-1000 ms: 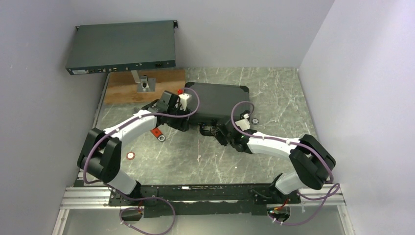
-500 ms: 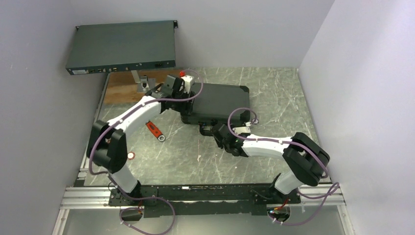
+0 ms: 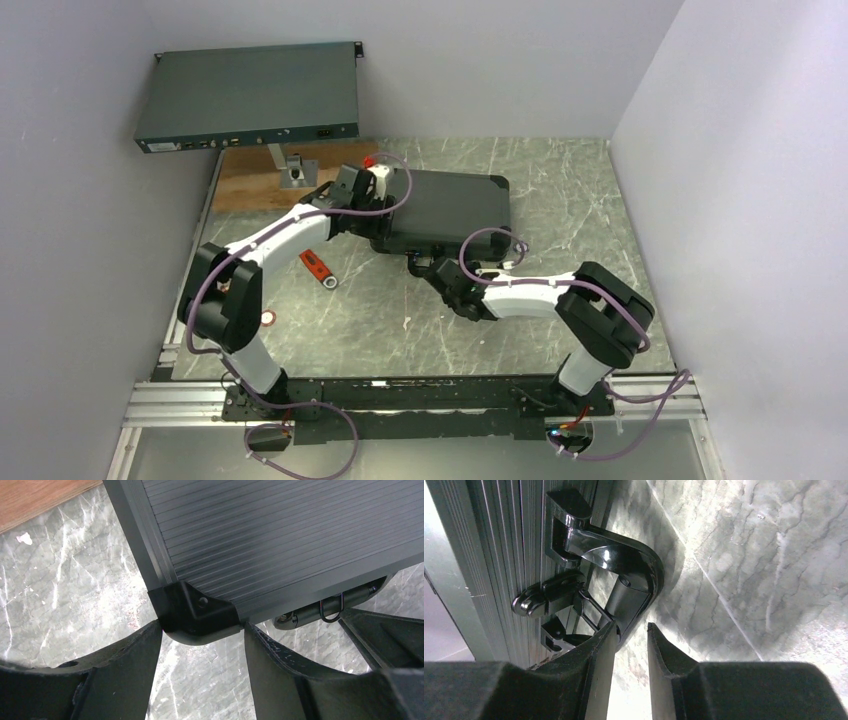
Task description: Pack up texas hold em set
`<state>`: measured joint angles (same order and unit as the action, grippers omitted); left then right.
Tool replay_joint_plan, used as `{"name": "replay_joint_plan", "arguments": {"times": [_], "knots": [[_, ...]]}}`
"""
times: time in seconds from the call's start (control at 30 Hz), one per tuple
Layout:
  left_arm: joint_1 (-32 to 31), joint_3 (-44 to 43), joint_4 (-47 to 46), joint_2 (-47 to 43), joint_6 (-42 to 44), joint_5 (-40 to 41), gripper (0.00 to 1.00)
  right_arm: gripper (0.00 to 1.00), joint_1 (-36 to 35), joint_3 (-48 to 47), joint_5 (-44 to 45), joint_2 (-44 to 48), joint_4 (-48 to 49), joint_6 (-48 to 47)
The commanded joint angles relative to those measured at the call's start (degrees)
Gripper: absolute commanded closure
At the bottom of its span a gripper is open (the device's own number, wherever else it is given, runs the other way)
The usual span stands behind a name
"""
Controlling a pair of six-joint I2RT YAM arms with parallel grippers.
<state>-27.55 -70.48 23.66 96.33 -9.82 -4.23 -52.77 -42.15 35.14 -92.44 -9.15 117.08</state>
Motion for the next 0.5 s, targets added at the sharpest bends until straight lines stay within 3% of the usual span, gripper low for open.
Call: {"name": "replay_joint_plan", "arguments": {"times": [0.0, 0.47], "knots": [[-0.3, 4.1, 3.4, 0.8, -0.5, -0.3, 0.35, 0.69, -0.4, -1.4, 1.9, -2.4, 0.8, 2.7], [-0.3, 7.2, 2.4, -1.3, -1.3, -0.4, 0.36, 0.65, -0.4, -0.9, 3.5, -2.1, 8.9, -0.6]]}}
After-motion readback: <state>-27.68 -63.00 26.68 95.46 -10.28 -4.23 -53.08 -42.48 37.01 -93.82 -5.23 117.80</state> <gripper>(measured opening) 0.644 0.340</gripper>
